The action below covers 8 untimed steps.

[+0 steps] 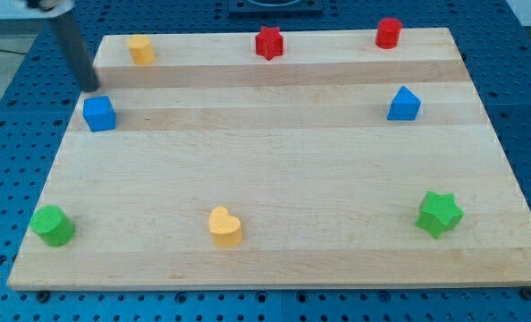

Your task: Place the blue cube in between the red star and yellow heart

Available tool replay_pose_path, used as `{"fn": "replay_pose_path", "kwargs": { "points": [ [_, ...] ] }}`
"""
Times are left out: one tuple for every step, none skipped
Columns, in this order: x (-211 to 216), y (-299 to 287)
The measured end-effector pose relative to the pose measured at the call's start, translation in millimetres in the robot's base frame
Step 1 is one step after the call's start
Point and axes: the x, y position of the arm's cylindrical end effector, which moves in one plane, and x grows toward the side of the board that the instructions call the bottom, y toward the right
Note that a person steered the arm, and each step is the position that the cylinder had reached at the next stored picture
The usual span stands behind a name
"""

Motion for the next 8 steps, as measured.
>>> {"fn": "replay_pose_path", "kwargs": {
  "points": [
    [20.0,-3.4],
    [22.5,27.5],
    [22.5,77.0],
    [31.5,6.5],
    [46.8,48.5],
    [38.6,151.5],
    [39.2,148.5],
    [44.4,123.1]
  ]
}}
